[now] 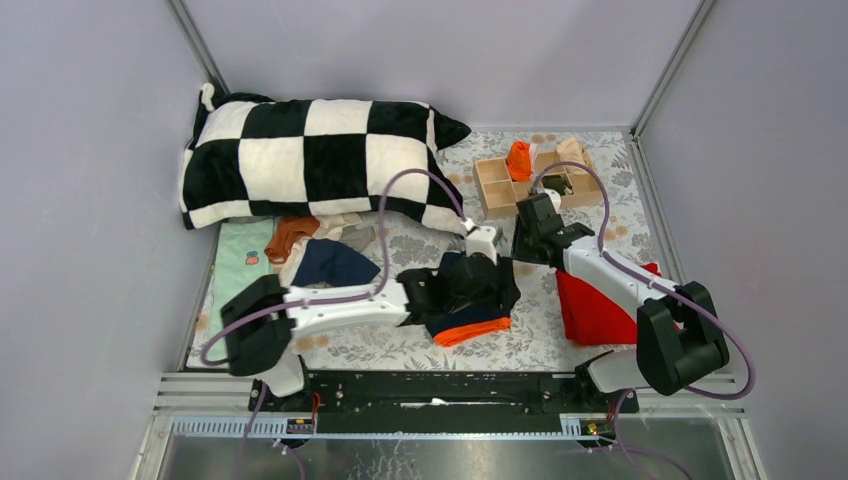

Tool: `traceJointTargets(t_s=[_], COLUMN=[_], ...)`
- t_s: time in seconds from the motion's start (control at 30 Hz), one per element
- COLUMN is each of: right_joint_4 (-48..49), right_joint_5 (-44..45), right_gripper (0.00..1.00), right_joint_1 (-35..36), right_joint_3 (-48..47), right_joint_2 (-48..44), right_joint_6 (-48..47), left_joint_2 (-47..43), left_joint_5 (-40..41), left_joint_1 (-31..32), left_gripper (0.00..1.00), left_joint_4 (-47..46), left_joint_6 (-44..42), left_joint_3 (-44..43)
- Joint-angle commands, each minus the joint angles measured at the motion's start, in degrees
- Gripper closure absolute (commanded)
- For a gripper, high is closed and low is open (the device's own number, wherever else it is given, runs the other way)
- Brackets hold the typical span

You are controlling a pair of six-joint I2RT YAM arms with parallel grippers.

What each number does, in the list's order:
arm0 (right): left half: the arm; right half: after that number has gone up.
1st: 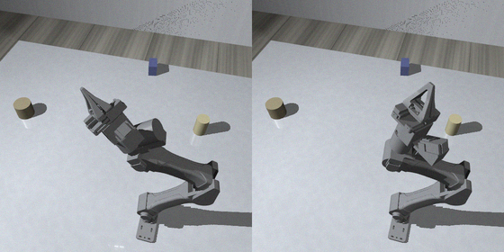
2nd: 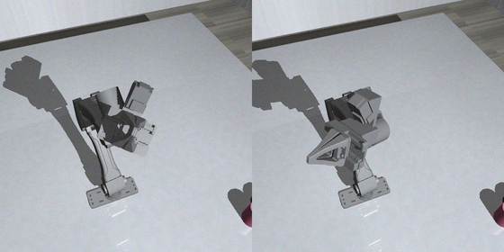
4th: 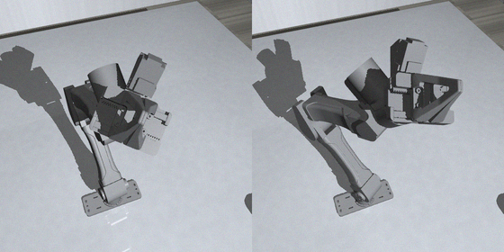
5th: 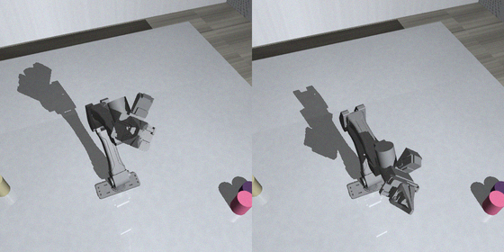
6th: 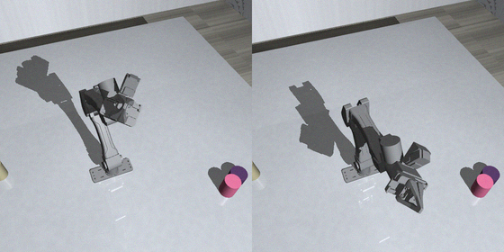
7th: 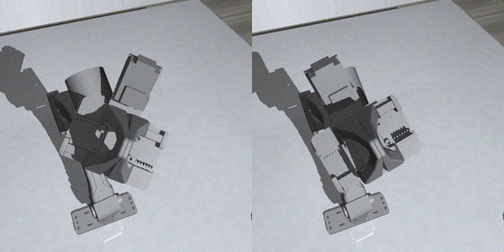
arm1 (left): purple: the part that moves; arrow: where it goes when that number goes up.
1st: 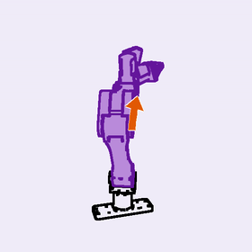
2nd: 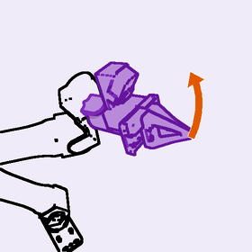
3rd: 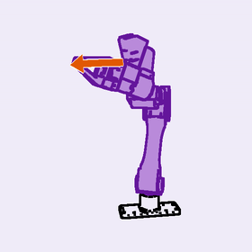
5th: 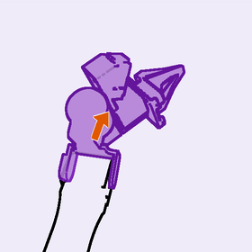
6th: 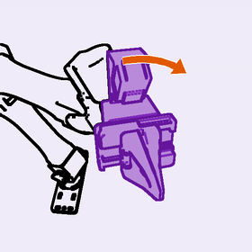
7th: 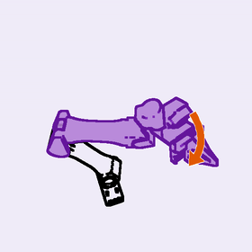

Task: Roll the underwear
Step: Fold the underwear at the center of the board.

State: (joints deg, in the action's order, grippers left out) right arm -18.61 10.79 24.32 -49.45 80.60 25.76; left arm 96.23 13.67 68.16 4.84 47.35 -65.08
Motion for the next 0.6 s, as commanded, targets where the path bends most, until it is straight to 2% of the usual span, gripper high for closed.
traceJointTargets(t_s=[0.0,0.07,0.17,0.23,0.3,0.37,0.43,0.57], right_joint_4=[-4.3,-4.6,-1.3,-0.9,-2.0,-2.7,-3.0,-2.2], right_joint_5=[10.0,9.1,0.1,-6.7,-7.8,-8.2,-10.3,-17.7], right_gripper=[0.56,0.56,0.54,0.43,0.30,0.22,0.16,0.13], right_joint_1=[-0.2,-0.2,-0.3,-0.3,-0.2,-0.2,-0.3,-0.3], right_joint_3=[-2.6,-3.0,-2.1,-1.9,-1.7,-1.3,-0.9,-0.3], right_joint_2=[-3.0,-4.1,-6.3,-6.7,-6.2,-5.4,-4.0,-0.5], right_joint_6=[-1.2,-1.7,-3.7,-3.8,-2.0,-0.9,-0.6,-0.5], left_joint_2=[-8.5,-11.3,-14.5,-16.5,-18.4,-19.9,-21.0,-22.1], left_joint_5=[6.0,6.5,8.4,9.7,10.4,10.4,10.4,10.9], left_joint_1=[-1.6,-3.3,-4.8,-5.3,-5.4,-5.4,-5.4,-5.4], left_gripper=[0.29,0.25,0.22,0.21,0.20,0.19,0.19,0.19], left_joint_4=[2.7,3.8,5.7,7.0,7.4,7.5,7.6,7.7], left_joint_6=[-0.1,0.5,0.9,1.4,2.3,3.3,4.3,5.6], left_joint_3=[5.1,8.3,13.0,15.7,18.3,21.0,22.6,24.5])
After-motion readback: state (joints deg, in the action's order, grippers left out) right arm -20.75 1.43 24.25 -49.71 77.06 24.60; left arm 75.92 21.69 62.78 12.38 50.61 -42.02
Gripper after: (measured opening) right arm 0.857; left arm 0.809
